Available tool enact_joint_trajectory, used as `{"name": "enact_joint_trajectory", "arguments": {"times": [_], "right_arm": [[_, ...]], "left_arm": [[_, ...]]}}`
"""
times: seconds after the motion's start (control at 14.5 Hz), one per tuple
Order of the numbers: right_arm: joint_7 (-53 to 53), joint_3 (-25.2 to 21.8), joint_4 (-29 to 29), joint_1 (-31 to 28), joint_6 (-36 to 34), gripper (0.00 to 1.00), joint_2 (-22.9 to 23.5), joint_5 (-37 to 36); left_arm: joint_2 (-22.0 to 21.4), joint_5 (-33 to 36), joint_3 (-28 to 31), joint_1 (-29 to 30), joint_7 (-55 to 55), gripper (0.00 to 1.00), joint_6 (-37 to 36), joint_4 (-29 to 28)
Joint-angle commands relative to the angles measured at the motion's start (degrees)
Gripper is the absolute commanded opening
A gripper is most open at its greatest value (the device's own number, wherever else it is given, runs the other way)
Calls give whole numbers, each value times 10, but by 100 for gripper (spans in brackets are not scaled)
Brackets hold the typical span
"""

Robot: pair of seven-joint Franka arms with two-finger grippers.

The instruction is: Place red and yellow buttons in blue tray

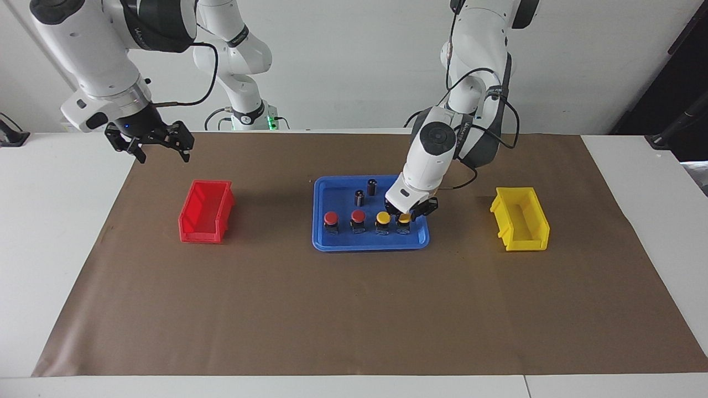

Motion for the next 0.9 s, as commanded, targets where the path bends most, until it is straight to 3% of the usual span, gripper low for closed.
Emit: {"name": "enact_joint_trajectory", "arguments": {"times": [0.0, 0.14, 0.48, 0.83], "right_arm": [[-8, 4, -15, -11, 3, 100, -13, 1], [-8, 5, -15, -11, 2, 100, -13, 0], [-8, 7, -15, -4, 4, 100, -14, 1], [-8, 7, -15, -8, 2, 100, -14, 1]], "left_arm": [[-46, -16, 13, -3, -2, 65, -91, 37], [-75, -13, 26, 22, 1, 100, -113, 33], [-125, -12, 32, 111, 8, 100, -125, 37], [-132, 8, 33, 178, 36, 100, -188, 79]]}}
